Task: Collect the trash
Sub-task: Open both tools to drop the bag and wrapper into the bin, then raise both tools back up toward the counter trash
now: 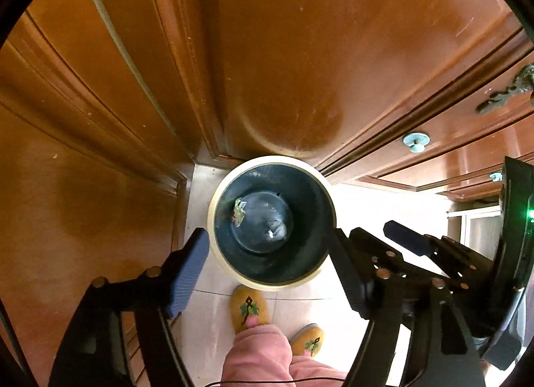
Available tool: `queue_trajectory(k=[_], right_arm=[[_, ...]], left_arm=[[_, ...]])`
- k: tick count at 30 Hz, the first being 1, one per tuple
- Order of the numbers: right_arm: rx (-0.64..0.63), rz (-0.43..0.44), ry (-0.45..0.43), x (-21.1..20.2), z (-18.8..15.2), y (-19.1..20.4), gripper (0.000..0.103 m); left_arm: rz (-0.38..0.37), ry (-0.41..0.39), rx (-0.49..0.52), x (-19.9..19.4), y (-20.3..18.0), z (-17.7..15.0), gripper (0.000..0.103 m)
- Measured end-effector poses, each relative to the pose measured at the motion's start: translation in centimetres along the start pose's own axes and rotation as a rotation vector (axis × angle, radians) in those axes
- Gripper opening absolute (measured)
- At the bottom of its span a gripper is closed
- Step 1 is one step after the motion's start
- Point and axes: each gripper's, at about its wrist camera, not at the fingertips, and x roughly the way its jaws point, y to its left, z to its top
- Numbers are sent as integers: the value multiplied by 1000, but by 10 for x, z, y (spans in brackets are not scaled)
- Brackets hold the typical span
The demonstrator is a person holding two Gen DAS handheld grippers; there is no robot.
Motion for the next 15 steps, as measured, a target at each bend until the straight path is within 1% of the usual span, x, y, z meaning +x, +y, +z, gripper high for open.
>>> queue_trajectory(k=[4,8,12,15], right_arm=[[1,-5,-18,-24,-3,5,48],[14,-3,-28,-55,-6,6,48],[36,10,-37,-99,-8,7,48],[43,9,-47,-140,-10,10,48]], left_arm=[[3,-13,-5,-16,0,3,74],[-2,-29,-2,-44,-6,5,74],[-10,-49,18,-88,-19,10,74],[-8,-85,56,-134,-37,14,74]])
